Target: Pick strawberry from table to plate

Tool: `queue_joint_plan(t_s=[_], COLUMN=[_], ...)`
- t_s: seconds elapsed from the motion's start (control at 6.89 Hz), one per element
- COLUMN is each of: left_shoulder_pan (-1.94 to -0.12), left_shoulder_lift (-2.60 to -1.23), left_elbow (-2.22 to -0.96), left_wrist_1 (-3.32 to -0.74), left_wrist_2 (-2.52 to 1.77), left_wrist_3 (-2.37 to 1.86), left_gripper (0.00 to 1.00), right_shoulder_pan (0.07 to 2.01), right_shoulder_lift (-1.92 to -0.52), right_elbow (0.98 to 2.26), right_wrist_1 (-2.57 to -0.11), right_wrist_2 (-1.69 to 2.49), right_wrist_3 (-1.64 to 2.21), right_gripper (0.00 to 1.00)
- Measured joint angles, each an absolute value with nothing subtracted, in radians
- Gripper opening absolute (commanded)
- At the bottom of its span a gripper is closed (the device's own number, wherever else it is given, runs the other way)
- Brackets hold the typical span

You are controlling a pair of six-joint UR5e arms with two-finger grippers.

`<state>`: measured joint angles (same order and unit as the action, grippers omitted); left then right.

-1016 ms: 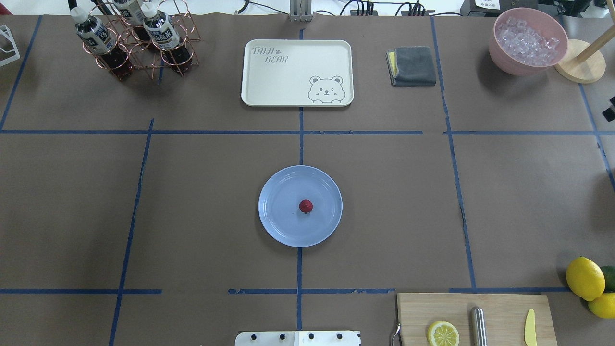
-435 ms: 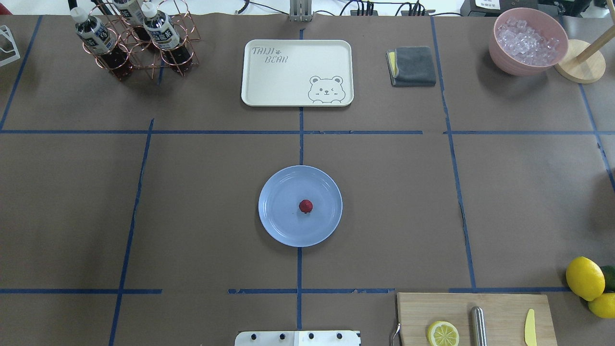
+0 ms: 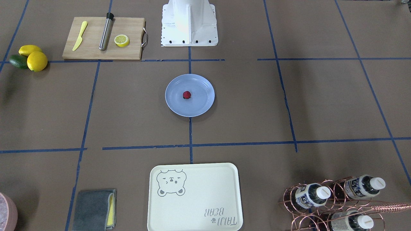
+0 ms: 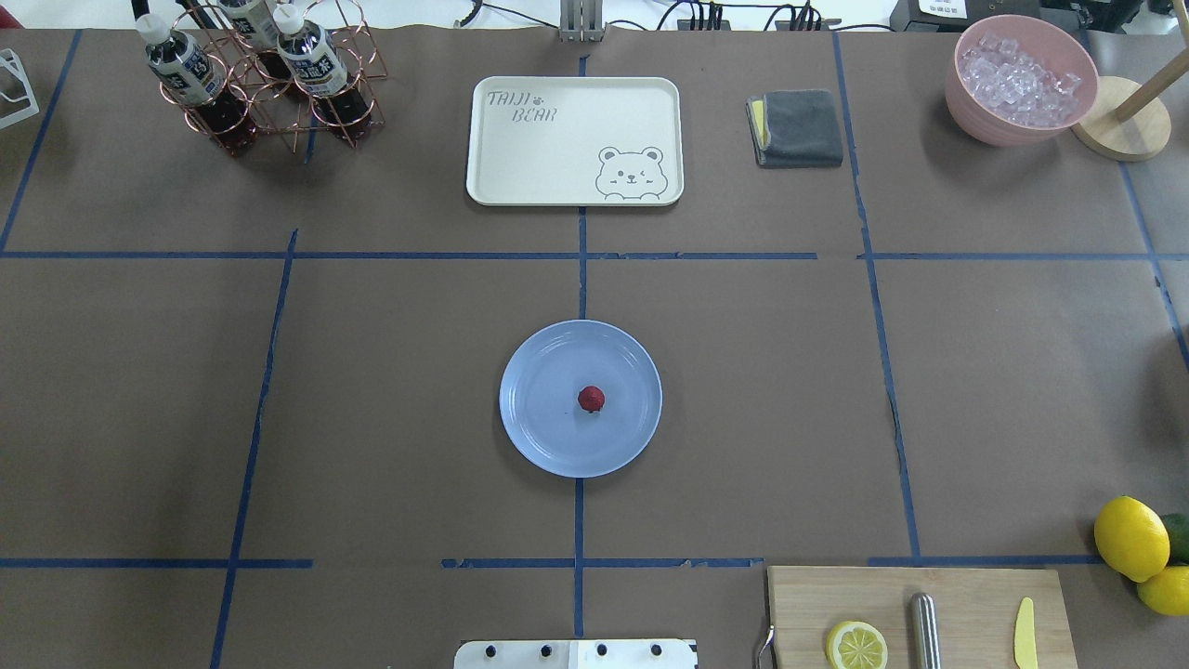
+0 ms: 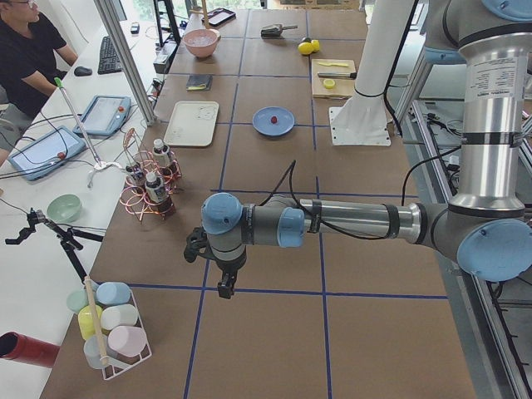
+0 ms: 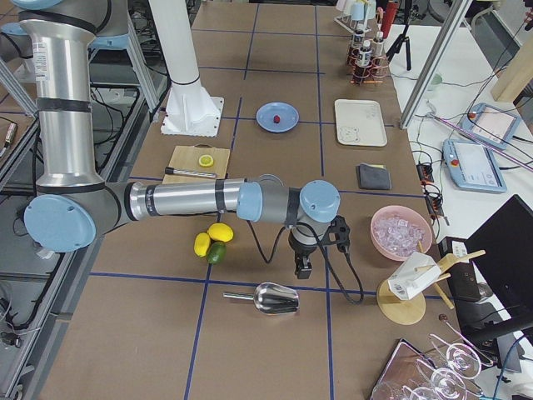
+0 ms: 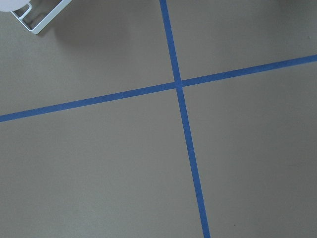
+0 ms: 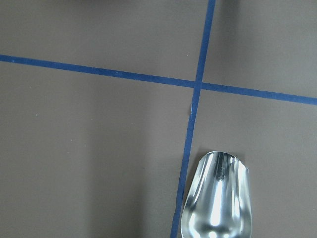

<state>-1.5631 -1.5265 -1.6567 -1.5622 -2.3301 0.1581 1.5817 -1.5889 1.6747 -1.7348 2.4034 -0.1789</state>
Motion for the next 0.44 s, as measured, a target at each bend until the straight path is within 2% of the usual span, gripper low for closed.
queue_joint_plan(t_s=[0.44], left_shoulder_pan=[-1.563], left_shoulder_lift=[-1.526], left_elbow=[-1.655], left_wrist_1=[-1.562], left_wrist_2=[-2.33], left_wrist_3=[0.158], left_gripper=[1.0], right_shoulder_pan=[1.622], right_shoulder_lift=[-1.64], right_elbow=[1.664], right_wrist_1=[-1.66], right_wrist_2=[2.416], right_wrist_3=[-0.177], right_gripper=[1.0])
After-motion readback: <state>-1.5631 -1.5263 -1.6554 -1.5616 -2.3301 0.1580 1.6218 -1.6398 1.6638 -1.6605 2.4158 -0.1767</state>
